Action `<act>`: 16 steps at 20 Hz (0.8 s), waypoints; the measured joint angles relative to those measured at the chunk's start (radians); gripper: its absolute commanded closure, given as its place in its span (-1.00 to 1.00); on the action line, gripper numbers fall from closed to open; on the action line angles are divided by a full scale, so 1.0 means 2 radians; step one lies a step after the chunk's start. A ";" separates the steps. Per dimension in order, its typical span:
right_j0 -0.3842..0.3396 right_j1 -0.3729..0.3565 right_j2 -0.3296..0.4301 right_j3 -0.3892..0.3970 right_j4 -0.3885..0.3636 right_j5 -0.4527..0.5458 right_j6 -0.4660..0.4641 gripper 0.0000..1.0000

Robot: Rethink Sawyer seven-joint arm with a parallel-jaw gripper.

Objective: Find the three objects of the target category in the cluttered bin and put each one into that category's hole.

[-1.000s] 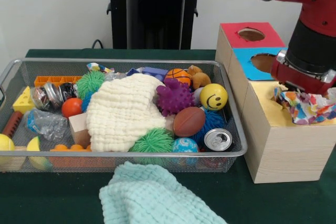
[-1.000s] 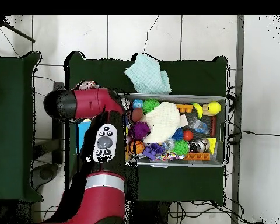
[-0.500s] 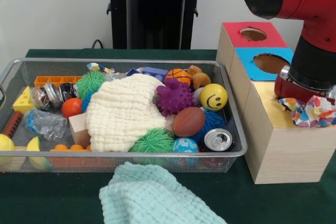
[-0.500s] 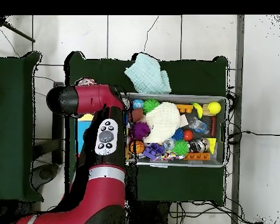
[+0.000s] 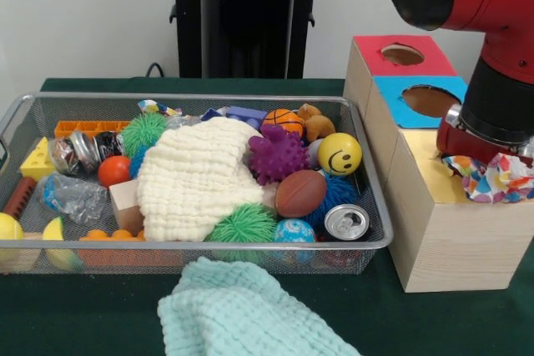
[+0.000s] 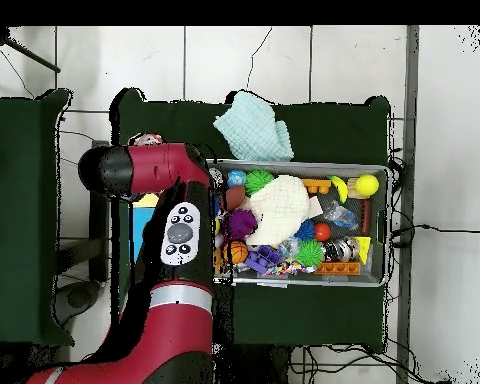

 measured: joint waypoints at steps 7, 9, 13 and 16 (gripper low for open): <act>-0.001 -0.010 0.001 0.017 -0.001 -0.006 0.000 1.00; -0.002 -0.017 0.001 0.029 -0.001 -0.012 0.000 1.00; -0.004 -0.032 0.000 0.053 -0.001 -0.016 0.000 1.00; -0.005 -0.045 0.000 0.065 -0.002 -0.016 0.000 1.00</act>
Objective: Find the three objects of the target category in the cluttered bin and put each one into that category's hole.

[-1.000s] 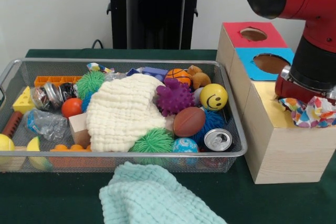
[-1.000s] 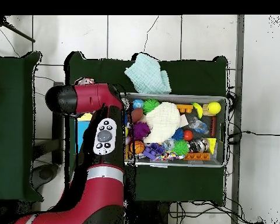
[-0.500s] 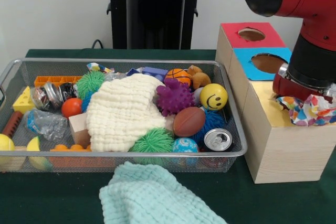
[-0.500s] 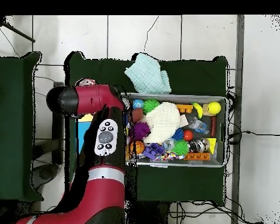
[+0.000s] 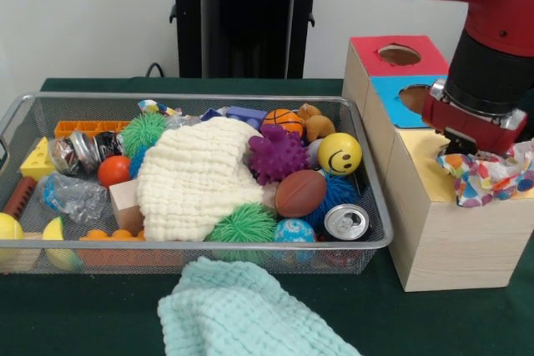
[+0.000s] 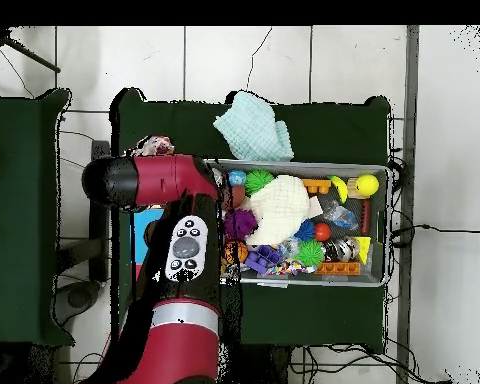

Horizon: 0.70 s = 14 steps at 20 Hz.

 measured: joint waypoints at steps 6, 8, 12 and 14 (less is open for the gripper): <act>-0.002 -0.021 0.000 0.006 -0.001 0.000 0.000 1.00; -0.005 -0.028 0.000 0.006 -0.001 0.000 0.000 1.00; -0.013 -0.039 0.000 0.006 -0.001 0.002 0.000 1.00; -0.014 -0.042 0.000 0.005 -0.001 0.006 0.000 1.00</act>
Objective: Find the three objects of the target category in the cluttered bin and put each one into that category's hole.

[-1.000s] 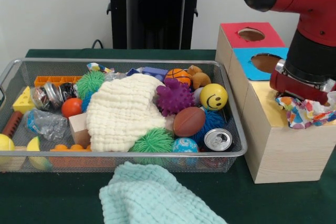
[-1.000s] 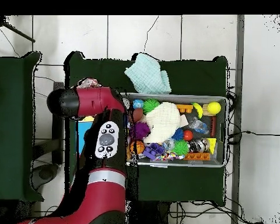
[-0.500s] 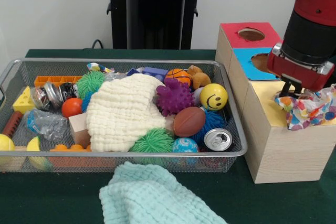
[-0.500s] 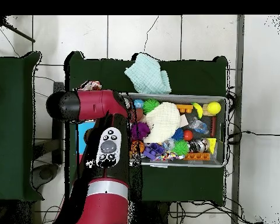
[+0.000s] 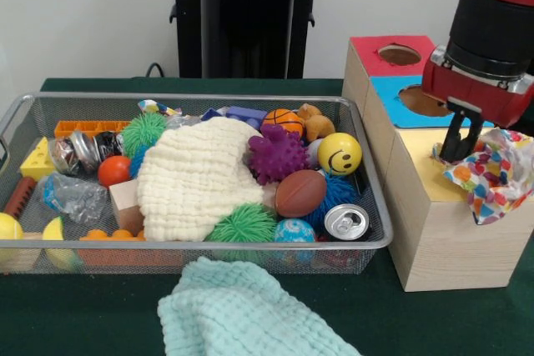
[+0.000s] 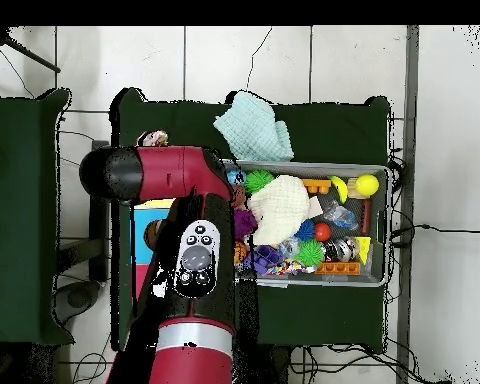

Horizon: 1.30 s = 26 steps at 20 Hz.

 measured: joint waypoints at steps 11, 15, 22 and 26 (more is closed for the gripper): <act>0.006 -0.004 -0.002 -0.018 -0.002 0.050 0.000 1.00; 0.010 -0.004 -0.002 -0.027 -0.002 0.065 0.000 1.00; 0.014 -0.007 -0.002 -0.037 -0.002 0.081 0.000 1.00; 0.015 -0.009 -0.003 -0.040 -0.001 0.097 0.000 1.00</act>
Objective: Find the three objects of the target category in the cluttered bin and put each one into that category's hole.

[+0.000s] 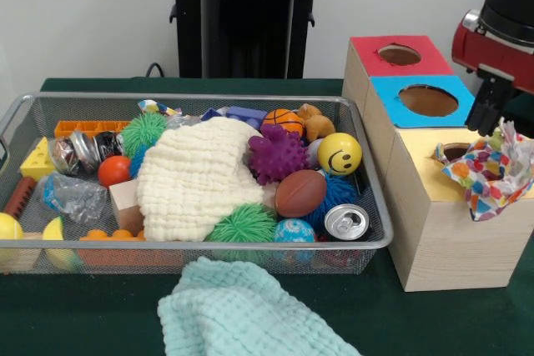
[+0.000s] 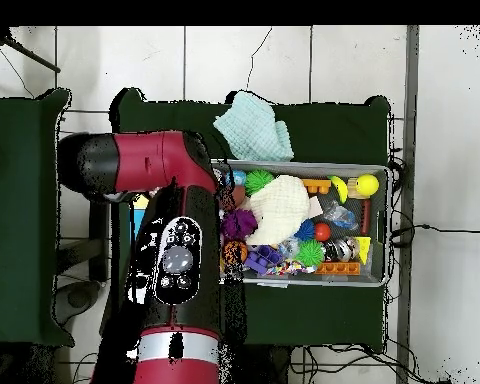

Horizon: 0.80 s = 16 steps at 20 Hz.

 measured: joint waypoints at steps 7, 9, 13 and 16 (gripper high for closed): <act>0.006 -0.005 -0.001 -0.001 0.001 0.016 0.000 1.00; 0.009 -0.007 -0.002 -0.001 0.001 0.017 0.000 1.00; 0.018 -0.014 -0.008 -0.001 0.001 0.020 0.000 1.00; 0.035 -0.019 -0.018 -0.002 0.005 0.031 0.003 1.00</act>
